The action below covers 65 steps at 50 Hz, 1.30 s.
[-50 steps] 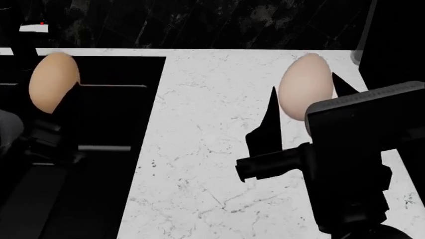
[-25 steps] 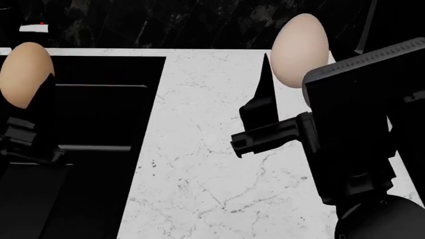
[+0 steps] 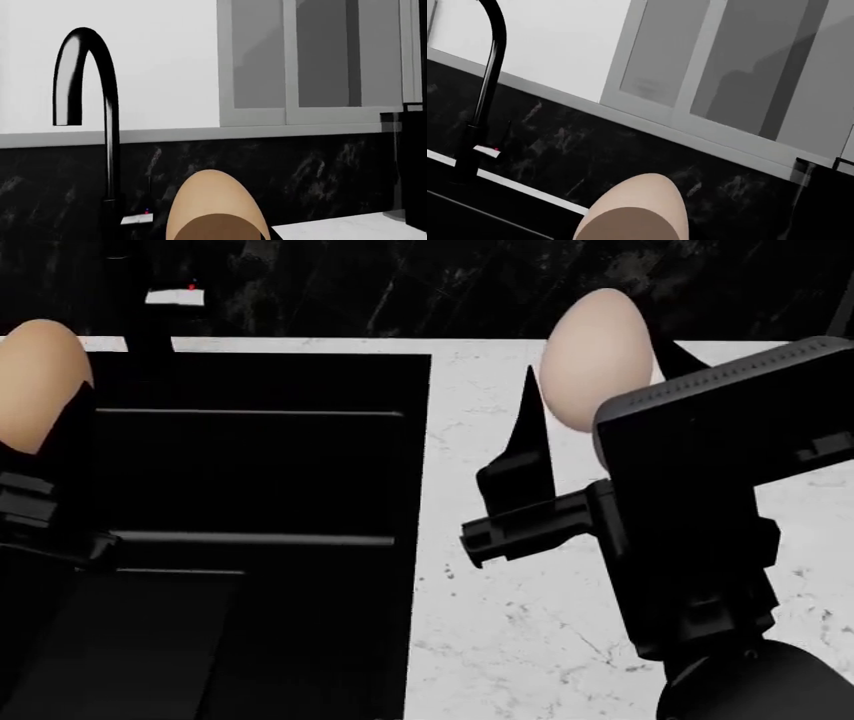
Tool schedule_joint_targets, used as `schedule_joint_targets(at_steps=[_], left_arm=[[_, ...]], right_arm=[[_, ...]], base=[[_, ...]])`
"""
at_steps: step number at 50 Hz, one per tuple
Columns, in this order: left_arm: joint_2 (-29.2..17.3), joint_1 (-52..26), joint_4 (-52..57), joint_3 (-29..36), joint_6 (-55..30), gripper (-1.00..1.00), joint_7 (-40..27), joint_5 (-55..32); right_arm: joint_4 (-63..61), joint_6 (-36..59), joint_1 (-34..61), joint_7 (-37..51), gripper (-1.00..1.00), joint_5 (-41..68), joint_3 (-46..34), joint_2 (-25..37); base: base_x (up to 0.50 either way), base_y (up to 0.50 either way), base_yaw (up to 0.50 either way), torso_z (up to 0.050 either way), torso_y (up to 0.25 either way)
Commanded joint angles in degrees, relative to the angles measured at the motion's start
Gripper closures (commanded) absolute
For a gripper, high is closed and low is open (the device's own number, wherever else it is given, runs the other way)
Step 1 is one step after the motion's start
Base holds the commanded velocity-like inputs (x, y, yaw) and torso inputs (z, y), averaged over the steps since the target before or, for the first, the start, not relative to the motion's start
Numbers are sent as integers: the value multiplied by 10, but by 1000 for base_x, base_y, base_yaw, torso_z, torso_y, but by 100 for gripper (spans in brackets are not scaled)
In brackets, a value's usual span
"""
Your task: Place the eggs and milk next to the bowl.
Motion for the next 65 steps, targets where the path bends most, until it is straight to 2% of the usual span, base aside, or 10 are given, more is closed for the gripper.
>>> schedule_joint_targets(at_steps=[1, 55, 65], left_arm=[[11, 3, 0, -18, 0, 100, 7, -8], [7, 3, -20, -15, 15, 100, 8, -2], [9, 1, -28, -10, 19, 100, 10, 2]], right_arm=[[-5, 7, -3, -20, 100, -26, 13, -9], [1, 13, -16, 0, 100, -13, 21, -11], [7, -10, -28, -11, 100, -20, 20, -11]], base=[[0, 500, 0, 0, 0], [0, 500, 0, 0, 0], [0, 500, 0, 0, 0]])
